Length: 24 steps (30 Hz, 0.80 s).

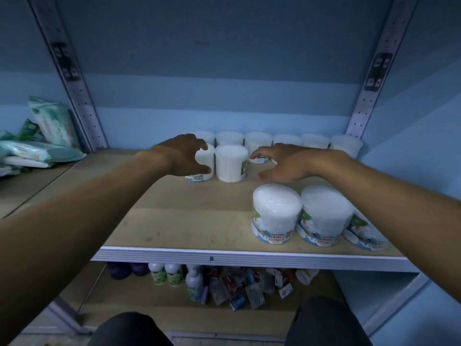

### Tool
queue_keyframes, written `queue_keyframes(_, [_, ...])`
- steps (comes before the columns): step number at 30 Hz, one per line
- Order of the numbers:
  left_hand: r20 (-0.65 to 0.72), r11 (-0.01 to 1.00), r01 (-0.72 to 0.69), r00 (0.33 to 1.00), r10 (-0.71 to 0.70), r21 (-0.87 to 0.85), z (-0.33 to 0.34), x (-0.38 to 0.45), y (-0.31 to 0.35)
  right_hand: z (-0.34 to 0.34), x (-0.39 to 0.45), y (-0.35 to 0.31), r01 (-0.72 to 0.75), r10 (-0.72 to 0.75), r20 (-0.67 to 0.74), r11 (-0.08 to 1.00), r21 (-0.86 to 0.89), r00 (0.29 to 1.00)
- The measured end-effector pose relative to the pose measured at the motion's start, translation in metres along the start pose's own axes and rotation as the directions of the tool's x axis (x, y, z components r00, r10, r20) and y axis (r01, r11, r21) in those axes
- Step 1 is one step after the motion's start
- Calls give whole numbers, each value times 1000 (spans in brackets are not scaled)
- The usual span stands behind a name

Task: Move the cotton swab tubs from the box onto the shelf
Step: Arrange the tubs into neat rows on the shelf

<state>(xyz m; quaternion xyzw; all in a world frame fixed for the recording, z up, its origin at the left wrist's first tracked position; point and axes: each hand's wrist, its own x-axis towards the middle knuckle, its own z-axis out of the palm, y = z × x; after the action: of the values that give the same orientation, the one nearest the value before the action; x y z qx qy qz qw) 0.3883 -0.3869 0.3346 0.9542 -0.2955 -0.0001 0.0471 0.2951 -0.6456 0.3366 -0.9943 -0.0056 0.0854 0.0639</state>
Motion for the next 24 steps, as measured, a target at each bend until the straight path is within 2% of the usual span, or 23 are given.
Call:
queue_keyframes(11, [34,1000,-5,999,6,-16,15,43,-34,2,79,-14,43,-40,-64,997,61,997])
queue_keyframes(24, [50,999,-2,999,4,-33,32,76,-39,10,128,-26,34,-32,-30,997,64,999])
